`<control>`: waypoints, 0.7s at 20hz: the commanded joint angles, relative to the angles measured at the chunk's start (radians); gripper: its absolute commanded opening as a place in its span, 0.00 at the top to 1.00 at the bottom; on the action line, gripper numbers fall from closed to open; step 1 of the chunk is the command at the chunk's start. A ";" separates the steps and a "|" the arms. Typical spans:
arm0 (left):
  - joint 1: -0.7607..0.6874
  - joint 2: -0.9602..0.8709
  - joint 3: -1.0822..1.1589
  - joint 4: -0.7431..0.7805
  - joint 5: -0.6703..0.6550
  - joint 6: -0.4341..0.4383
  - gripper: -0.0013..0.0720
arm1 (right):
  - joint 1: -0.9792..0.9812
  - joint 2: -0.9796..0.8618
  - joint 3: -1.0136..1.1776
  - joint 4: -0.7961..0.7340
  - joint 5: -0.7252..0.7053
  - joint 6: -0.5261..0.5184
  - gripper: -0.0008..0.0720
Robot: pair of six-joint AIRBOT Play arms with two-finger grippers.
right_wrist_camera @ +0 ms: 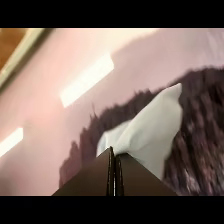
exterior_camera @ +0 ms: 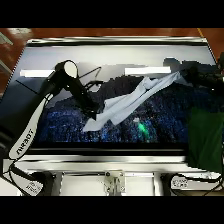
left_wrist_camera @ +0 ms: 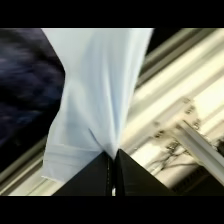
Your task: Fold the shirts.
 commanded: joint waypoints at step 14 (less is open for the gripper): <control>0.251 0.016 0.124 -0.242 0.238 0.045 0.93 | 0.005 -0.004 -0.126 -0.427 0.655 0.130 0.09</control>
